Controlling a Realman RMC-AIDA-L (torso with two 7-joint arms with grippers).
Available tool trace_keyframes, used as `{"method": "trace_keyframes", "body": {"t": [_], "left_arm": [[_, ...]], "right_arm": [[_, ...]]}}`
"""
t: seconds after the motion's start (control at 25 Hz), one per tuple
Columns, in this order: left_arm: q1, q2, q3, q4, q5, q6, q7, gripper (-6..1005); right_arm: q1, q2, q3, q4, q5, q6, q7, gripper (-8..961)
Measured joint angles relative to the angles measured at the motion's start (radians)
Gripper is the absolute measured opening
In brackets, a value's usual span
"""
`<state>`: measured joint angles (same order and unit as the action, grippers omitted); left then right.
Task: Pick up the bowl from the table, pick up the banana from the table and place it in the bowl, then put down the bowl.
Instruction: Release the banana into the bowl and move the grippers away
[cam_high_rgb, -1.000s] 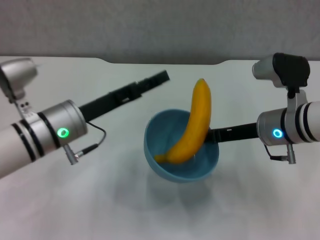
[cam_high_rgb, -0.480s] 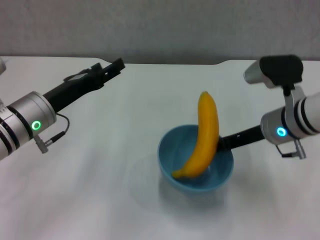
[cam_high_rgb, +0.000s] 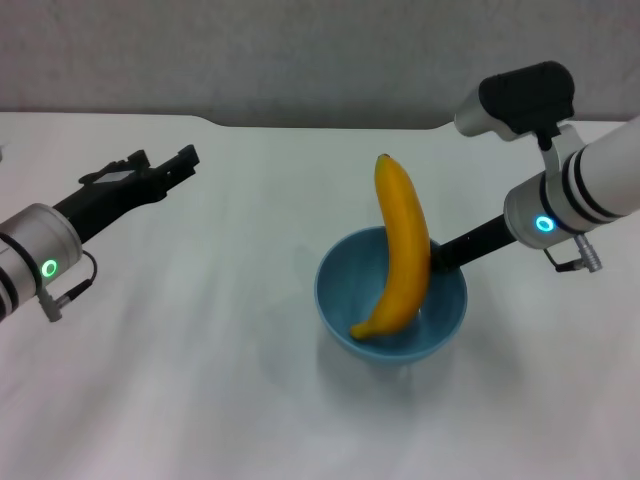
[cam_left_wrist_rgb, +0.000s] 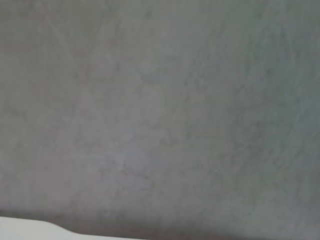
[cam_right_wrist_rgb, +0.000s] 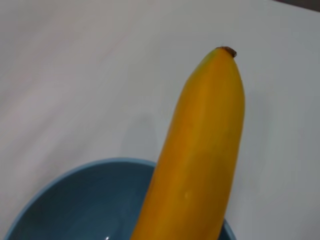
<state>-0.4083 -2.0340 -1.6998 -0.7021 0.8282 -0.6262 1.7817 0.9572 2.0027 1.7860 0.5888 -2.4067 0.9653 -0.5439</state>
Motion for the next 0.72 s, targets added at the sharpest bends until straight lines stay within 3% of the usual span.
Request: {"method": "trace_keyframes", "body": {"t": [0.52, 0.72], "left_arm": [[0.035, -0.003, -0.050, 0.067, -0.023, 0.013, 0.011, 828], [0.032, -0.003, -0.050, 0.073, -0.026, 0.008, 0.018, 827]], "right_arm": [[-0.005, 0.009, -0.153, -0.027, 0.135, -0.093, -0.005, 52], [-0.026, 0.009, -0.160, -0.031, 0.137, -0.096, -0.001, 53]]}}
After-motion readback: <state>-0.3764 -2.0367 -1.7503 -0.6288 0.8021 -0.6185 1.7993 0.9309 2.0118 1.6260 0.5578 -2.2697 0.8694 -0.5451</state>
